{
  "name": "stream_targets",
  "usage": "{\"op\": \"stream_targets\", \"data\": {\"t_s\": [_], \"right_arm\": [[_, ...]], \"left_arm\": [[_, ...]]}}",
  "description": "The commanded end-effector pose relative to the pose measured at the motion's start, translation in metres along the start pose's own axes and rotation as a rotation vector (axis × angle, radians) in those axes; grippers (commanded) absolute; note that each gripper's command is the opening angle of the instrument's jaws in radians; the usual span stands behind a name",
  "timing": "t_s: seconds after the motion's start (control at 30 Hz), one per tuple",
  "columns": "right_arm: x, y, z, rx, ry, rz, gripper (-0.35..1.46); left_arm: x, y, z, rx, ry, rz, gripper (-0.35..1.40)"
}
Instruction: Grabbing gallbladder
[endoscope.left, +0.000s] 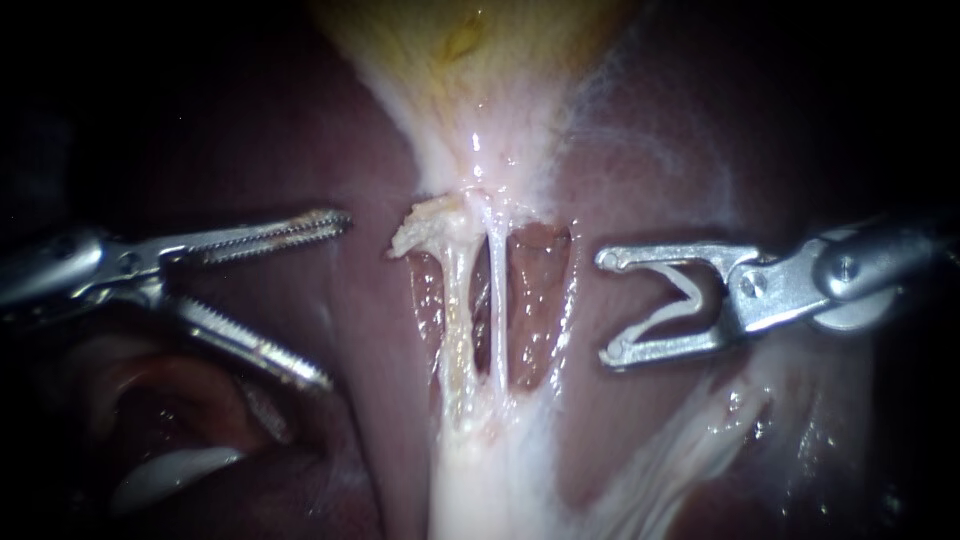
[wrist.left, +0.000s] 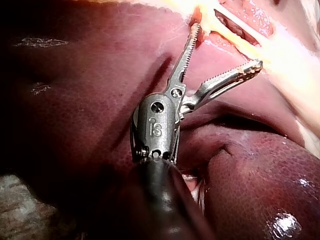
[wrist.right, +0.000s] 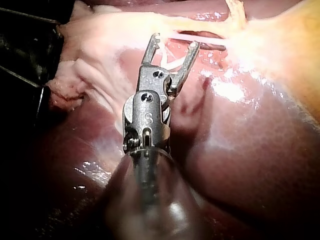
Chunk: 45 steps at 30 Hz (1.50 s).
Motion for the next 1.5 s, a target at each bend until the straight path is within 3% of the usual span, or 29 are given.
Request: {"op": "stream_targets", "data": {"t_s": [0.03,0.3,0.67,1.03,1.37,1.5], "right_arm": [[0.0000,0.0000,0.0000,0.000,0.000,0.000,0.45],[0.0000,0.0000,-0.0001,0.000,0.000,0.000,0.45],[0.0000,0.0000,-0.0001,0.000,0.000,0.000,0.45],[0.0000,0.0000,-0.0001,0.000,0.000,0.000,0.45],[0.0001,-0.0001,-0.0001,0.001,0.000,0.000,0.45],[0.0001,-0.0001,-0.0001,0.001,0.000,-0.001,0.45]], "left_arm": [[0.0000,0.0000,0.0000,0.000,0.000,0.000,1.27],[0.0001,0.0005,0.0006,-0.004,0.000,-0.012,1.25],[0.0015,0.0031,0.0029,-0.019,0.001,-0.033,1.23],[0.0017,0.0049,0.0051,-0.043,0.002,-0.060,1.13],[0.0021,0.0062,0.0057,-0.058,0.003,-0.078,0.90],[0.0024,0.0067,0.0055,-0.059,0.003,-0.084,0.71]]}}
